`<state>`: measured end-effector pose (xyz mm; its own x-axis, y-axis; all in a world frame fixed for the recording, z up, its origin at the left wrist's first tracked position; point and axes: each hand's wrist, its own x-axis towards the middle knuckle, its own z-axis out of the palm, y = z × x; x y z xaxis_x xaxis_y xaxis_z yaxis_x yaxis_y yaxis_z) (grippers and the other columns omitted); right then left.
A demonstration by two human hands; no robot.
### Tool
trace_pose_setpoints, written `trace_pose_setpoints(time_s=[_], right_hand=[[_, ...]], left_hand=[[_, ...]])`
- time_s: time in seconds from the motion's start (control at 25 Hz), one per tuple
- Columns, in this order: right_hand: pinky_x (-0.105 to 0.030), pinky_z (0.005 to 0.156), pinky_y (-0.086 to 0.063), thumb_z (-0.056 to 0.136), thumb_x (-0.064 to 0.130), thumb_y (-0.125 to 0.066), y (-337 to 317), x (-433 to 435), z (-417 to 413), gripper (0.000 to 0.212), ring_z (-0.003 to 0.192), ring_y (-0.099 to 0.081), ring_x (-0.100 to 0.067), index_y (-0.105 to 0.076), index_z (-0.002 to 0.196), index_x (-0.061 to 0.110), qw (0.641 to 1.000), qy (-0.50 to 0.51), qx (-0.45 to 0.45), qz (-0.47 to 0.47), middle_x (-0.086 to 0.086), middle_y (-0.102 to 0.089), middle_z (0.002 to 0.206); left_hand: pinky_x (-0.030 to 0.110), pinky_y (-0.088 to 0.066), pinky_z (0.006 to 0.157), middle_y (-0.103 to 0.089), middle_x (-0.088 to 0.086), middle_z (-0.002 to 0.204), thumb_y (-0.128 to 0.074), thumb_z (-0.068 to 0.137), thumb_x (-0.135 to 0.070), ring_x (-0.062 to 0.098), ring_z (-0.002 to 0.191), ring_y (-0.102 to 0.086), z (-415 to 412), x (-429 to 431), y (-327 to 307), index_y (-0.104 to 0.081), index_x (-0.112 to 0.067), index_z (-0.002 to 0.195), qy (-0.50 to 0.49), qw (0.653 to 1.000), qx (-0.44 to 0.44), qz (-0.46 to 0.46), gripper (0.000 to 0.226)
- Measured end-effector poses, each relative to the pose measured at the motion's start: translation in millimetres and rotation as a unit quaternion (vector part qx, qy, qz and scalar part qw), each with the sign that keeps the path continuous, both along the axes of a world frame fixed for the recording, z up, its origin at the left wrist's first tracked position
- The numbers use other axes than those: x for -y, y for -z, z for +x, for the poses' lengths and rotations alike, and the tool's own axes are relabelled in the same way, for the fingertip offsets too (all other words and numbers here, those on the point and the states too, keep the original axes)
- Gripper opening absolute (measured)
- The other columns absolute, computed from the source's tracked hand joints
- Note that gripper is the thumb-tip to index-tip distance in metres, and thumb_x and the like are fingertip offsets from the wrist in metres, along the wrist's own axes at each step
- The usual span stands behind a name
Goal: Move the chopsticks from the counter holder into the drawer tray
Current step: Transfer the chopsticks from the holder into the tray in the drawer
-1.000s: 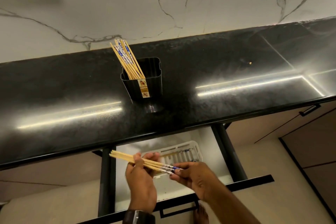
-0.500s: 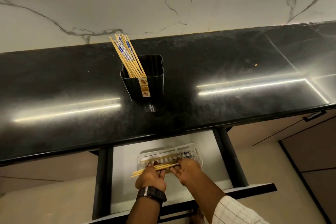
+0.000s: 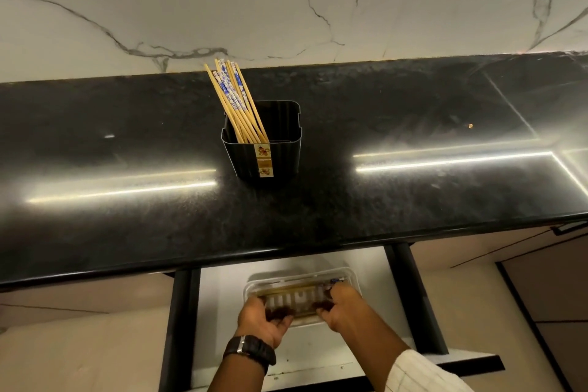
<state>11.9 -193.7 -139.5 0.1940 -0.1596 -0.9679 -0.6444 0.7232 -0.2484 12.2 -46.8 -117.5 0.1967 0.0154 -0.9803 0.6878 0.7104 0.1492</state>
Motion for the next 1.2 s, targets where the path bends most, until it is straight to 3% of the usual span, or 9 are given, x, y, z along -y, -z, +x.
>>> trace_pose_setpoints(time_s=[0.12,0.2,0.36,0.48,0.56,0.68,0.8,0.96,1.2], right_hand=[[-0.043,0.07,-0.06,0.1,0.005,-0.056,-39,-8,-6,0.029,0.098,-0.068,-0.036,-0.06,0.126,-0.005,0.997,-0.019,0.078,-0.016,-0.025,-0.068,0.112],[-0.033,0.056,-0.057,0.098,0.01,-0.062,-83,-15,-7,0.017,0.07,-0.067,-0.024,-0.07,0.108,-0.002,0.975,-0.074,0.168,-0.124,-0.018,-0.074,0.086],[-0.022,0.047,-0.05,0.096,0.019,-0.066,-186,-27,34,0.011,0.049,-0.062,-0.014,-0.073,0.09,0.015,0.805,-0.161,0.448,-0.353,-0.01,-0.072,0.065],[-0.022,0.053,-0.058,0.097,0.019,-0.066,-219,-39,108,0.008,0.055,-0.068,-0.01,-0.072,0.092,0.016,0.673,-0.191,0.532,-0.477,-0.002,-0.073,0.068],[-0.025,0.07,-0.063,0.097,0.019,-0.065,-220,-48,169,0.011,0.075,-0.073,-0.006,-0.072,0.105,0.017,0.628,-0.253,0.506,-0.534,0.003,-0.077,0.087],[-0.033,0.093,-0.057,0.095,0.019,-0.066,-211,-60,249,0.05,0.115,-0.068,-0.017,-0.052,0.143,0.016,0.611,-0.406,0.418,-0.535,-0.003,-0.068,0.131],[-0.044,0.099,-0.054,0.092,0.025,-0.07,-203,-74,297,0.073,0.116,-0.066,-0.026,-0.035,0.154,0.01,0.62,-0.518,0.366,-0.462,-0.011,-0.064,0.134],[-0.044,0.086,-0.06,0.088,0.026,-0.076,-197,-80,311,0.03,0.092,-0.074,-0.021,-0.068,0.11,0.008,0.583,-0.522,0.378,-0.494,-0.008,-0.076,0.105],[-0.047,0.075,-0.062,0.095,0.021,-0.067,-190,-76,308,0.022,0.075,-0.073,-0.019,-0.064,0.077,0.01,0.551,-0.491,0.386,-0.553,-0.004,-0.074,0.08]], left_hand=[[0.051,-0.051,0.099,-0.063,0.026,0.117,-0.05,0.1,-0.019,0.038,0.116,-0.061,-2,-4,-27,-0.057,0.001,0.108,-0.006,0.999,0.018,-0.03,0.023],[0.046,-0.062,0.073,-0.074,0.021,0.079,-0.054,0.098,-0.018,0.034,0.081,-0.073,-4,-5,-42,-0.061,-0.001,0.088,0.017,0.998,0.058,-0.034,0.021],[0.027,-0.053,0.038,-0.058,0.005,0.039,-0.06,0.095,-0.026,0.021,0.032,-0.061,24,-16,-96,-0.061,-0.008,0.074,0.051,0.985,0.154,0.054,0.028],[0.03,-0.053,0.05,-0.064,0.009,0.055,-0.059,0.096,-0.025,0.025,0.052,-0.064,53,-25,-146,-0.067,-0.004,0.083,0.099,0.943,0.285,0.143,0.026],[0.036,-0.053,0.063,-0.072,0.015,0.071,-0.056,0.098,-0.024,0.029,0.069,-0.068,70,-27,-173,-0.07,-0.004,0.092,0.117,0.909,0.356,0.182,0.025],[0.039,-0.056,0.074,-0.078,0.018,0.092,-0.054,0.099,-0.022,0.03,0.082,-0.071,94,-29,-197,-0.07,-0.005,0.1,0.138,0.885,0.398,0.198,0.023],[0.039,-0.055,0.075,-0.076,0.022,0.1,-0.055,0.099,-0.019,0.031,0.085,-0.071,113,-33,-203,-0.068,-0.003,0.102,0.169,0.881,0.391,0.205,0.02],[0.035,-0.055,0.071,-0.076,0.022,0.104,-0.056,0.099,-0.019,0.028,0.083,-0.071,123,-45,-201,-0.067,-0.001,0.108,0.184,0.878,0.389,0.21,0.023],[0.036,-0.057,0.074,-0.079,0.016,0.095,-0.055,0.099,-0.017,0.025,0.083,-0.073,127,-50,-191,-0.069,-0.007,0.104,0.153,0.886,0.378,0.222,0.018]])
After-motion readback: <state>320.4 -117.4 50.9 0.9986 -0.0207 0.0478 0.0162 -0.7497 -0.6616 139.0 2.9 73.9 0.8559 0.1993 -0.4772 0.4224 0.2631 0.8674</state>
